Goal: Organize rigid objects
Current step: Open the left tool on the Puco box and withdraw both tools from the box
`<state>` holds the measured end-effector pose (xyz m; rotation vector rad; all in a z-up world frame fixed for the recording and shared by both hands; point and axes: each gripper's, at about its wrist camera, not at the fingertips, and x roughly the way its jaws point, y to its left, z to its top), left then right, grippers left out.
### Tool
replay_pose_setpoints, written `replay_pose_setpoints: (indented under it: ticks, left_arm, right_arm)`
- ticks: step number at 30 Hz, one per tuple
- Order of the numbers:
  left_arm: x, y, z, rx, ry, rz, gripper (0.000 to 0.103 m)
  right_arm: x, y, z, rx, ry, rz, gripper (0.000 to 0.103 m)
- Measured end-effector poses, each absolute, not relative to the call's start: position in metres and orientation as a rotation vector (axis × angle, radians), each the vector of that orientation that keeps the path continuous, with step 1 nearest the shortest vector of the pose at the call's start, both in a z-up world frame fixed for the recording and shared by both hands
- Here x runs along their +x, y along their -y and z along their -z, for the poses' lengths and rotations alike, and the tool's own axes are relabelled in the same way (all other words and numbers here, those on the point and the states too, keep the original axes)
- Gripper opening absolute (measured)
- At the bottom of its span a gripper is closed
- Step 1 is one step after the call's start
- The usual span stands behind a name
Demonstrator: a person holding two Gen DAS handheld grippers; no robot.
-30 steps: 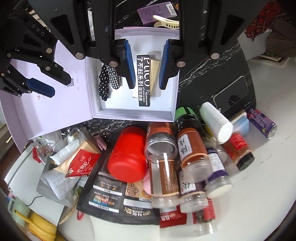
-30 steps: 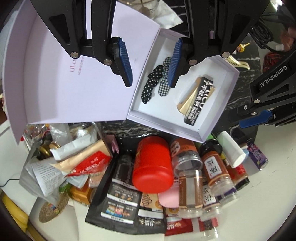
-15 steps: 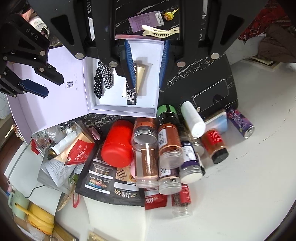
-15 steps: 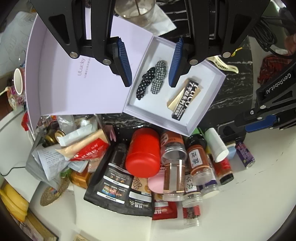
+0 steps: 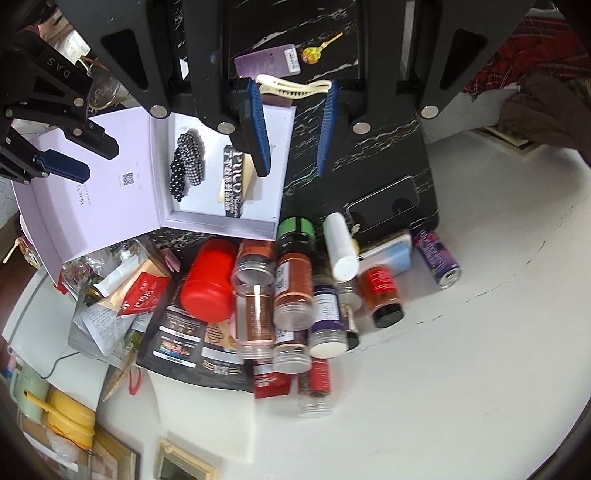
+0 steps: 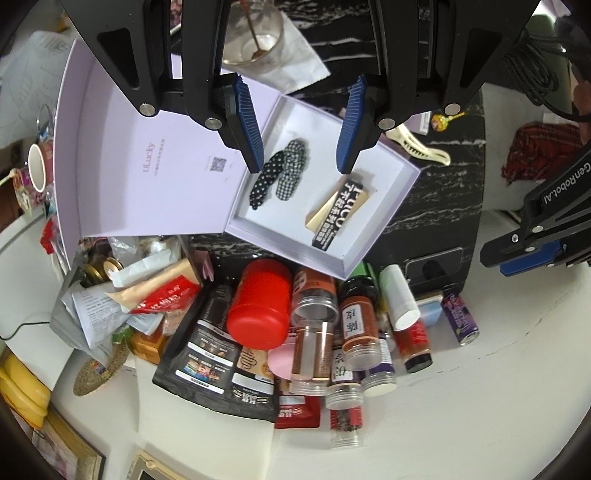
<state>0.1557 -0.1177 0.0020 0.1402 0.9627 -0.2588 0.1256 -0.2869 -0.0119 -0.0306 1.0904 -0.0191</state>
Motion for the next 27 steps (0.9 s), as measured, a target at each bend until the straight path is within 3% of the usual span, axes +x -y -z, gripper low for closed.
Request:
replay_pose_setpoints:
  ticks: [2,3,4,5,19,27]
  left_arm:
    - [0.152,0.111,-0.002,0.138,-0.967,0.247,0.036]
    - [0.15,0.107,-0.002,0.133,-0.968,0.241,0.062]
    - [0.147,0.102,-0.003,0.127,-0.965,0.233,0.096]
    - [0.145,0.098,-0.003,0.123,-0.958,0.226,0.103]
    - [0.114,0.045,0.009,0.101,-0.985,0.139,0.103]
    - [0.099,0.02,0.023,0.09,-1.003,0.114,0.103]
  right_arm:
    - [0.122,0.282,0.012,-0.031,-1.092,0.012,0.041]
    - [0.119,0.279,0.012,-0.031,-1.093,0.005,0.041]
    - [0.117,0.277,0.012,-0.032,-1.094,0.0,0.041]
    - [0.115,0.275,0.012,-0.032,-1.095,-0.004,0.041]
    - [0.095,0.239,0.027,-0.027,-1.124,-0.084,0.041]
    - [0.09,0.221,0.04,-0.011,-1.134,-0.12,0.046]
